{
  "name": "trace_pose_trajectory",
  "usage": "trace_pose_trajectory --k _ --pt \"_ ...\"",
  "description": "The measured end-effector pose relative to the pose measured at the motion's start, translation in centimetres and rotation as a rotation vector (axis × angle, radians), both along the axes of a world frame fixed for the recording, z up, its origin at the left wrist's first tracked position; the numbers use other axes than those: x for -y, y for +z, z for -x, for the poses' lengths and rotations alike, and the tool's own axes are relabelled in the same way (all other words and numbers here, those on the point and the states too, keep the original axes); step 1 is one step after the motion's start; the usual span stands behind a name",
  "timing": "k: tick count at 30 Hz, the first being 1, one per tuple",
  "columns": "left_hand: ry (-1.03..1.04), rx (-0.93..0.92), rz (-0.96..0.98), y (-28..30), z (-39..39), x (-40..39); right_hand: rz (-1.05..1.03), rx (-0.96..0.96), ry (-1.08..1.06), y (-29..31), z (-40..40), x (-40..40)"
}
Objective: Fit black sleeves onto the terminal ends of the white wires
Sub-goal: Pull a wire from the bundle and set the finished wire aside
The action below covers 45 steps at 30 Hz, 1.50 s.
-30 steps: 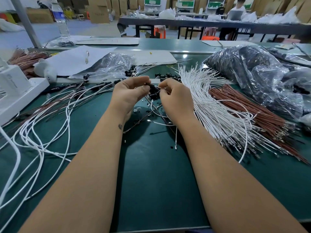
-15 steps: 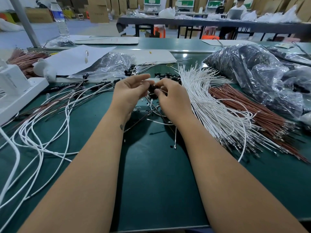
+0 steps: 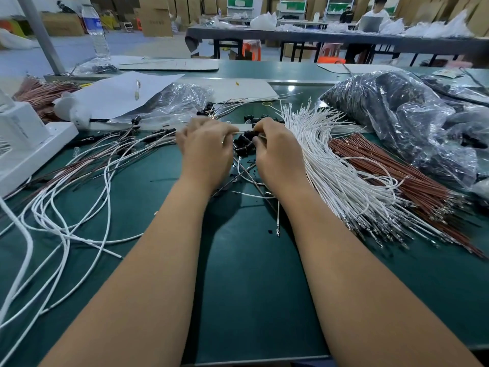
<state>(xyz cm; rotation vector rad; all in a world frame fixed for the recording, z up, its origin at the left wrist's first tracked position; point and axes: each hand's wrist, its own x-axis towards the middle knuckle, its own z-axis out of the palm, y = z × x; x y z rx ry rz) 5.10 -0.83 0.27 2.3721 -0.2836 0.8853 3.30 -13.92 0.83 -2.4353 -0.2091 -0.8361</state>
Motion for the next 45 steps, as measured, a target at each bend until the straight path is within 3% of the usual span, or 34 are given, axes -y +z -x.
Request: trace_pose_trajectory --k 3,6,8,10,13,15,21,25,27,34,45 --pt "0.010 -0.025 -0.010 -0.1 -0.2 -0.1 0.018 0.003 -0.051 0.0 0.1 0.2" --pt "0.329 -0.113 0.053 -0.4 -0.6 -1.8 0.011 -0.010 -0.202 0.0 -0.1 1.0" --pt "0.423 -0.202 0.071 -0.5 -0.6 -2.6 -0.012 -0.041 -0.237 -0.1 -0.2 1.2" --pt "0.343 -0.180 0.053 -0.4 -0.4 -2.1 -0.024 -0.072 -0.198 -0.2 -0.2 1.1" --pt "0.009 -0.014 -0.071 -0.1 0.1 -0.2 -0.026 -0.071 -0.057 -0.1 0.0 0.5" --pt "-0.089 0.024 -0.118 -0.2 0.2 0.9 -0.005 -0.063 -0.003 -0.1 0.1 0.2" --pt "0.214 -0.170 0.017 -0.7 -0.9 -0.7 -0.063 -0.086 -0.128 -0.1 0.0 1.0" --pt "-0.101 -0.107 0.168 -0.3 -0.3 -0.1 -0.106 -0.114 -0.065 0.0 0.1 0.7" --pt "-0.195 -0.042 0.139 0.0 0.0 0.6 -0.109 -0.112 -0.019 0.0 0.2 0.4" --pt "-0.252 -0.224 0.321 -0.1 0.1 0.4 -0.117 -0.130 -0.013 -0.1 0.2 0.3" --pt "-0.215 -0.235 0.484 0.2 0.1 0.2 -0.209 -0.006 0.039 -0.1 0.4 0.3"
